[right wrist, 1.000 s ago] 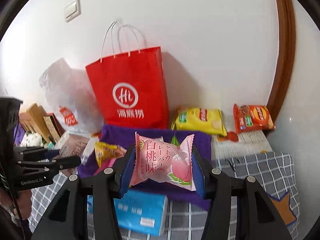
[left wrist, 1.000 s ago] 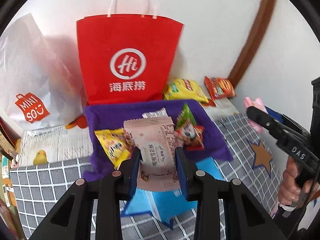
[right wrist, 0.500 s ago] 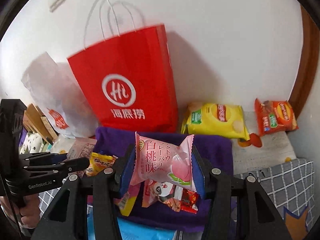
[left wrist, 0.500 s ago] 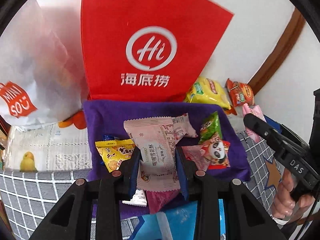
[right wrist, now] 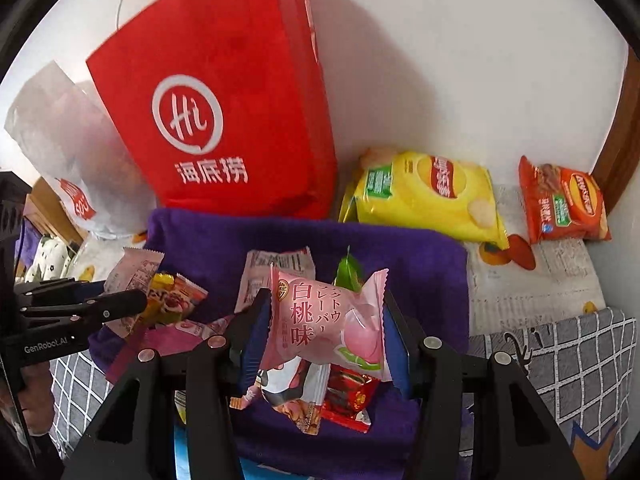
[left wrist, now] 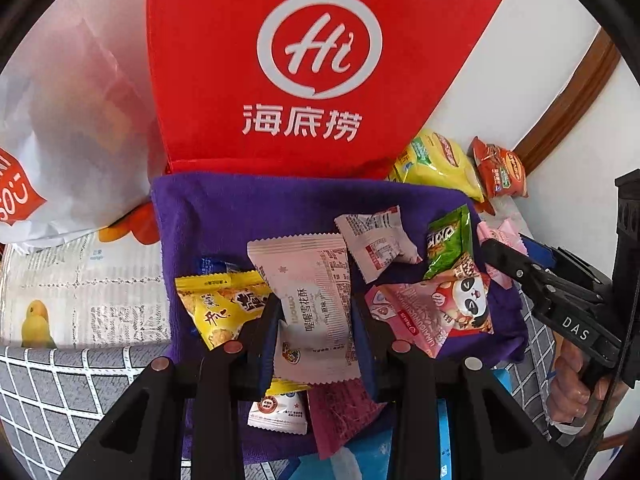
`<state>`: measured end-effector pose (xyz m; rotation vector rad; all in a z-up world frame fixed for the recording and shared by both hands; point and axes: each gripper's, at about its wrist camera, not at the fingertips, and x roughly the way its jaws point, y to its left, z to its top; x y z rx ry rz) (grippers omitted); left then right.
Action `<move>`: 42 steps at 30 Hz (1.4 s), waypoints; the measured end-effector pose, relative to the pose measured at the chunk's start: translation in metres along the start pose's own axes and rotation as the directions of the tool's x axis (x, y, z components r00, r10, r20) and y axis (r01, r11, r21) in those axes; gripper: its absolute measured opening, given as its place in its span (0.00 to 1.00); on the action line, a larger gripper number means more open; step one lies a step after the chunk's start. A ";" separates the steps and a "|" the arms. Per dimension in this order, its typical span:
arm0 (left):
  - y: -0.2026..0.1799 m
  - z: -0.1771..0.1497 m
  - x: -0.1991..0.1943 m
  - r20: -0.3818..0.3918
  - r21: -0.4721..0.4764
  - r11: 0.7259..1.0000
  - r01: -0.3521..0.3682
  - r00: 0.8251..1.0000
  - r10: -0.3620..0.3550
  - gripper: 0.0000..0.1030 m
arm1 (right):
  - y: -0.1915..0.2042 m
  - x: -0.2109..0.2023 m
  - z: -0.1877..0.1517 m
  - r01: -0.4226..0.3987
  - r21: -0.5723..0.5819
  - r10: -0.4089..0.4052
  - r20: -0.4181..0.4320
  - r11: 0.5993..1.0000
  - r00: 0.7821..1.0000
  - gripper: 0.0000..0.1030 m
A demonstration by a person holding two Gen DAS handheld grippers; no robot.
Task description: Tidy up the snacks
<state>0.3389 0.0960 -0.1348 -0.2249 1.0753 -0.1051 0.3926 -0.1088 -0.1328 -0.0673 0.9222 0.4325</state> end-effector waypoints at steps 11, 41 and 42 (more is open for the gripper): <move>-0.004 -0.002 0.011 -0.031 0.000 1.000 0.004 1.000 -0.004 0.33 | 0.015 0.009 -0.005 -0.003 -0.059 0.001 -0.033 0.998 0.999 0.57; -0.055 -0.127 -0.185 0.246 0.080 0.993 -0.082 0.967 0.060 0.85 | 0.064 -0.227 -0.102 0.151 0.036 -0.155 0.171 0.988 0.973 0.75; -0.059 -0.134 -0.192 0.257 0.082 0.993 -0.083 0.965 0.059 0.85 | 0.069 -0.236 -0.111 0.163 0.026 -0.164 0.179 0.986 0.970 0.75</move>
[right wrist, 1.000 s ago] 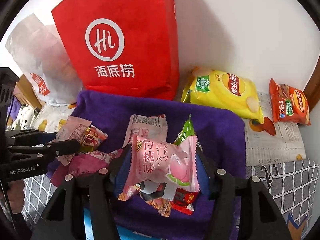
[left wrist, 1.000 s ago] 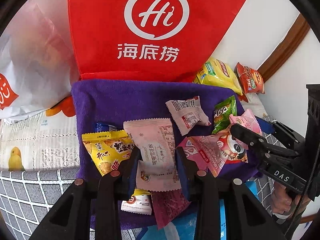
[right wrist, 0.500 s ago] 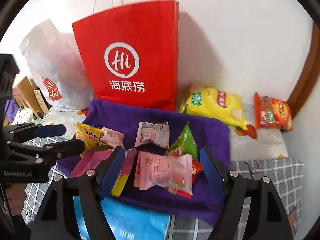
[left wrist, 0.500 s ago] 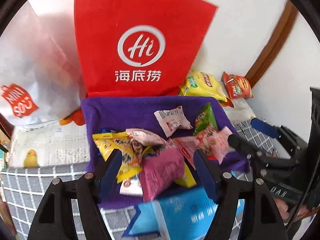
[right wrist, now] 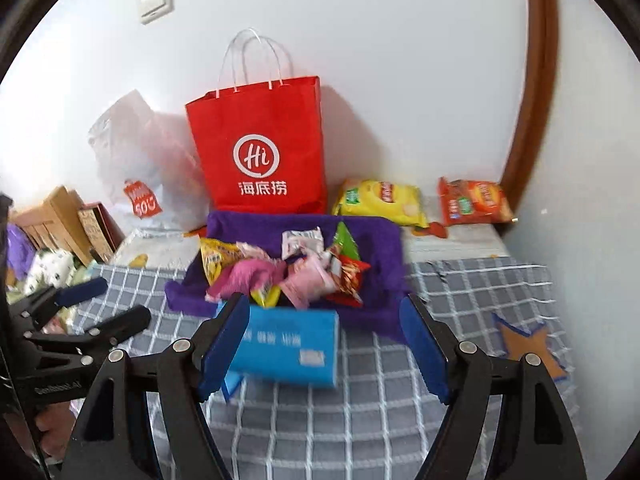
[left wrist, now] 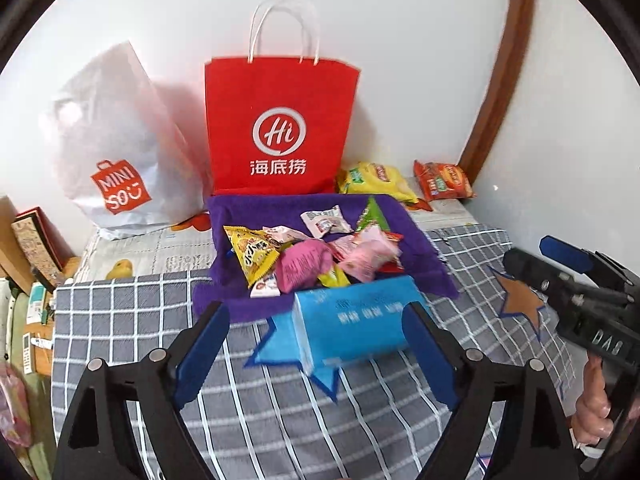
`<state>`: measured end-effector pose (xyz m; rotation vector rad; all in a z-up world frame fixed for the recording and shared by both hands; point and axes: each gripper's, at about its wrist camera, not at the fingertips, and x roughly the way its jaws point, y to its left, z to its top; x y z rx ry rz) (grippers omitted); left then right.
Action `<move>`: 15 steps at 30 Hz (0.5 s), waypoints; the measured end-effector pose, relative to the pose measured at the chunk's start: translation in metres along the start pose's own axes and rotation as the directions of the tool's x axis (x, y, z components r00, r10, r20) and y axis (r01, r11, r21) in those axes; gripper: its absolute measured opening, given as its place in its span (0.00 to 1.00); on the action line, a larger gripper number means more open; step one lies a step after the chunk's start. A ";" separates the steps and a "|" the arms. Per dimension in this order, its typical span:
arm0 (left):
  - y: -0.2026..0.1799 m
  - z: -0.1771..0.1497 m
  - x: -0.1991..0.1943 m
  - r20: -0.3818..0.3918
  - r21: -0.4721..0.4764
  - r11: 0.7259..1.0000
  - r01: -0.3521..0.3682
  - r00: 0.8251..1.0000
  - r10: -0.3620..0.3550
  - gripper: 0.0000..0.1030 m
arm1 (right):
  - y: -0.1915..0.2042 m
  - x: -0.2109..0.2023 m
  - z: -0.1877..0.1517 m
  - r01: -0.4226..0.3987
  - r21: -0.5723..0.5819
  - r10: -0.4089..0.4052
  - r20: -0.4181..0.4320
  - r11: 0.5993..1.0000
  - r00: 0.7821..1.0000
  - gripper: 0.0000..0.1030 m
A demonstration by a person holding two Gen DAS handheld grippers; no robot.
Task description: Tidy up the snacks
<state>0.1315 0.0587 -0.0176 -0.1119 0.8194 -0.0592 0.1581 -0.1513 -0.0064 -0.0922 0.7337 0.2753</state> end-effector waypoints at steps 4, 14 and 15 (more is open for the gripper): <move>-0.013 -0.019 -0.031 0.048 0.015 1.000 -0.021 0.999 0.020 0.93 | 0.005 -0.030 -0.024 0.021 -0.015 -0.021 0.025 1.000 0.999 0.82; -0.037 -0.056 -0.080 0.126 0.042 0.997 -0.062 0.990 0.056 0.95 | -0.007 -0.074 -0.074 0.038 0.057 -0.041 0.055 0.998 0.998 0.90; -0.039 -0.059 -0.083 0.133 0.044 0.997 -0.067 0.989 0.061 0.95 | -0.008 -0.076 -0.076 0.042 0.063 -0.046 0.057 0.997 0.997 0.90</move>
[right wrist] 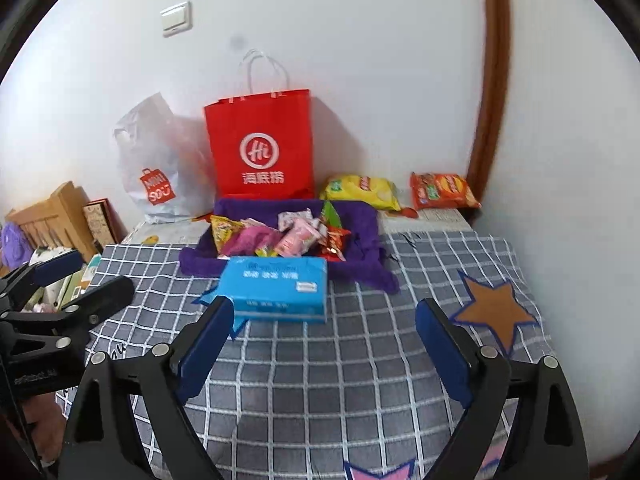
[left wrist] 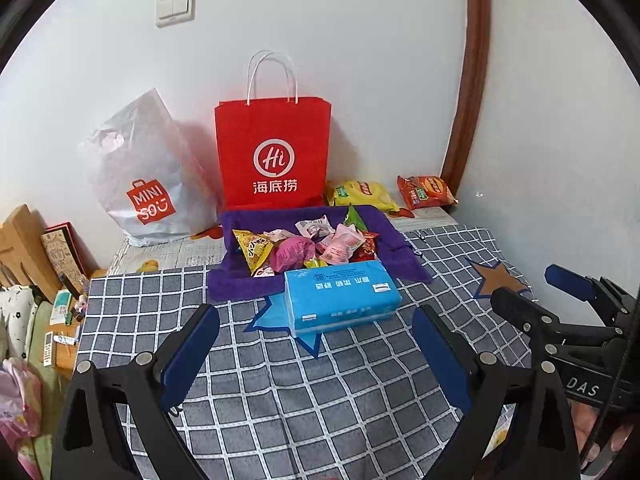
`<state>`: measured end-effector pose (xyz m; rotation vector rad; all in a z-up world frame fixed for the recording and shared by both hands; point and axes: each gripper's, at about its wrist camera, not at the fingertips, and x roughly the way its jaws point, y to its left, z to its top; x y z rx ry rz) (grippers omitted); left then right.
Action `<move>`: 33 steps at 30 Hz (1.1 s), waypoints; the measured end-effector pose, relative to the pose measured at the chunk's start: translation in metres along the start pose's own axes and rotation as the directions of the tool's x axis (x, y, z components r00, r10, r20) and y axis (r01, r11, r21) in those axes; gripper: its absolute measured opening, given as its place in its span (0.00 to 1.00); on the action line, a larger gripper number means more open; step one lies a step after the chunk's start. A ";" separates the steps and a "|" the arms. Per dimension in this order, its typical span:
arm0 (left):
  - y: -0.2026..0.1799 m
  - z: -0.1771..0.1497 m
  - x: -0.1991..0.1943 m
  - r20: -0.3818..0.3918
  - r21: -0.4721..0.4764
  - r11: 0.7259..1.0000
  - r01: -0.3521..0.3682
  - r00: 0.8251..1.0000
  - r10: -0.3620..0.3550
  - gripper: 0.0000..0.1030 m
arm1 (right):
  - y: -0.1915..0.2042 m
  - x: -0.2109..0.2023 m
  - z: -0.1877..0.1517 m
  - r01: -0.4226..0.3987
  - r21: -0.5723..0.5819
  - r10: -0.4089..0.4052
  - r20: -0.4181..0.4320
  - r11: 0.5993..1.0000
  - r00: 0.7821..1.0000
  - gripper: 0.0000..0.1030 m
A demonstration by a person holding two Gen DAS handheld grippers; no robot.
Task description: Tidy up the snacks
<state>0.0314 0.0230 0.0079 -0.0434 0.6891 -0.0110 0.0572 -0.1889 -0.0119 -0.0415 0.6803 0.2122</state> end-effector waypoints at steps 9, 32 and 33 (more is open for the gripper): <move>-0.011 -0.013 -0.018 0.033 0.001 0.999 -0.044 0.998 0.044 0.95 | -0.008 -0.025 -0.013 0.033 0.008 -0.033 0.038 0.999 0.999 0.92; -0.010 -0.018 -0.018 0.026 -0.014 0.999 -0.050 0.998 0.051 0.95 | -0.008 -0.033 -0.017 0.034 0.015 -0.035 0.048 0.999 0.998 0.92; -0.010 -0.018 -0.018 0.025 -0.014 0.999 -0.050 0.998 0.050 0.95 | -0.008 -0.032 -0.018 0.035 0.016 -0.035 0.048 0.999 0.998 0.92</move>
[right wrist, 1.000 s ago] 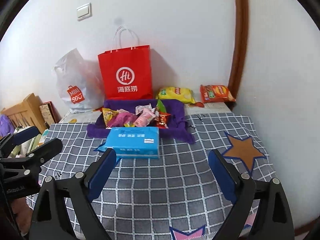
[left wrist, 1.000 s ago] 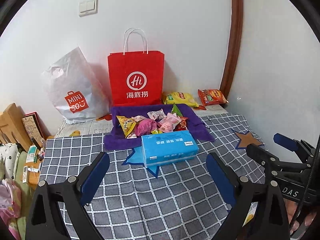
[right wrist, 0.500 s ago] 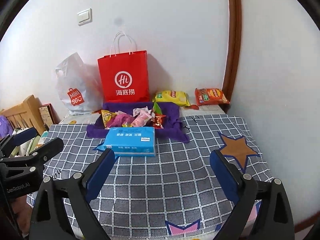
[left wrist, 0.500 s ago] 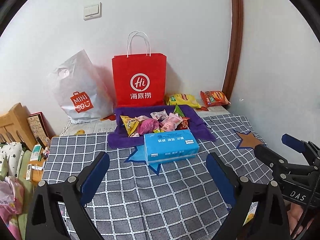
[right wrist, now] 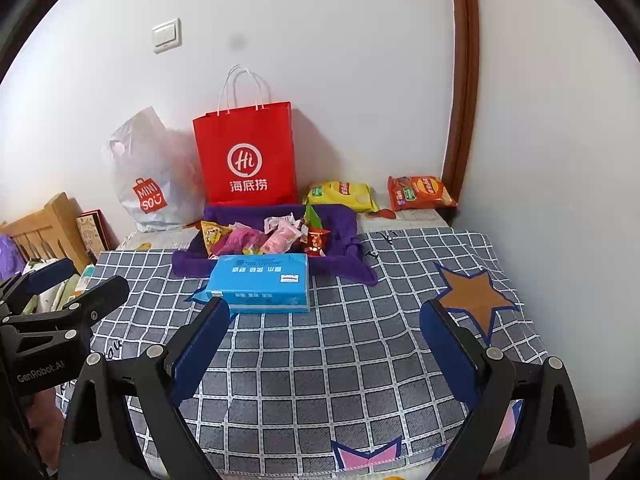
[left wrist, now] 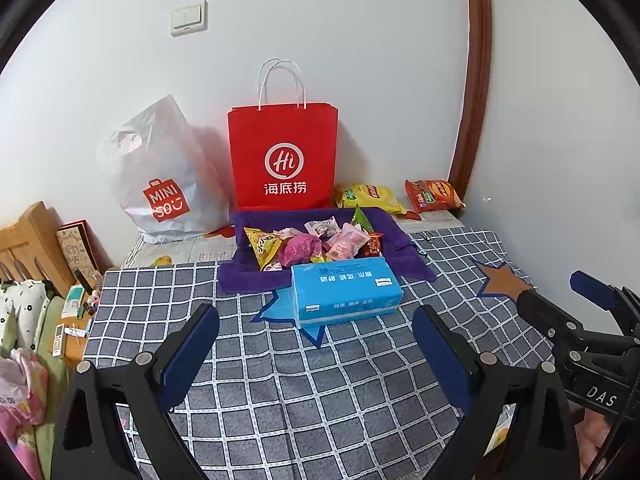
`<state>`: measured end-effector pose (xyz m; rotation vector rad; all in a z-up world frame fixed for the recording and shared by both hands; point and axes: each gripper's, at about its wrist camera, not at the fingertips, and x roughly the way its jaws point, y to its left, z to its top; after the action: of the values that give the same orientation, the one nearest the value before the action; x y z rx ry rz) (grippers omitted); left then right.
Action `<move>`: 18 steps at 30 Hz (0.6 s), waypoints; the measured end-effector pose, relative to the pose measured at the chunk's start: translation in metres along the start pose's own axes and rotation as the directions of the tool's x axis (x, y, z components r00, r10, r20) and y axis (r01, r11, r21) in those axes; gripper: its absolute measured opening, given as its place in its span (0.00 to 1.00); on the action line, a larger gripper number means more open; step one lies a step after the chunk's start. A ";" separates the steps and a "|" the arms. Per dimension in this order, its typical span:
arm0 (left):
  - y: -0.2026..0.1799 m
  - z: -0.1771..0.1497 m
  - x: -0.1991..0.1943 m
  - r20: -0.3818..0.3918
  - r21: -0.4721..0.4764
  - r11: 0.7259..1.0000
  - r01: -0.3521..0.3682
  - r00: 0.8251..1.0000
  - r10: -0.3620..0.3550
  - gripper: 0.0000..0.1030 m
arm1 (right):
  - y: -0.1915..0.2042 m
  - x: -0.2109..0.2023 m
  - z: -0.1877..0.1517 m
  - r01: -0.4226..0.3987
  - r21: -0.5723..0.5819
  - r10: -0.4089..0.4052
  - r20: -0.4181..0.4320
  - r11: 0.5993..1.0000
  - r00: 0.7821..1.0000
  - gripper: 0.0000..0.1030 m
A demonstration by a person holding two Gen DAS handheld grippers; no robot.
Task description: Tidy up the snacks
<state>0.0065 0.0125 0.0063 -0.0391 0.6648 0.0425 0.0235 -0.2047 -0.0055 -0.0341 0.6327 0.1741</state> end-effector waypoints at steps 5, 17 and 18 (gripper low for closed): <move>0.001 0.000 0.001 -0.003 -0.002 1.000 0.002 1.000 -0.002 0.95 | 0.000 0.000 0.000 0.000 0.000 0.000 -0.001 1.000 1.000 0.92; 0.000 -0.001 0.001 -0.002 -0.003 1.000 0.007 1.000 -0.007 0.95 | 0.001 0.000 0.000 -0.004 0.002 0.004 0.003 1.000 1.000 0.92; 0.000 -0.001 0.000 -0.002 -0.003 1.000 0.008 1.000 -0.008 0.95 | 0.000 0.000 0.000 -0.004 0.003 0.004 0.004 1.000 1.000 0.92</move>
<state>0.0059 0.0124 0.0052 -0.0446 0.6664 0.0361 0.0235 -0.2044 -0.0056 -0.0297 0.6292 0.1766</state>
